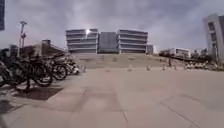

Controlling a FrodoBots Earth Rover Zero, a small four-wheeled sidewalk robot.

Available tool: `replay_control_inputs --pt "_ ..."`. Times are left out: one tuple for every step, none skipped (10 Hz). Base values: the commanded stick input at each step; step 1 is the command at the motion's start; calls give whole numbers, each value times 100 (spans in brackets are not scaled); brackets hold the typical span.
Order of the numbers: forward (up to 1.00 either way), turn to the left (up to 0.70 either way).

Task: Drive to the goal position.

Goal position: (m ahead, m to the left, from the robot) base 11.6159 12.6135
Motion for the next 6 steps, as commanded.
replay_control_inputs --pt "100 0" --pt "100 0" --pt "100 0" --pt "100 0" --pt "100 0" --pt "100 0"
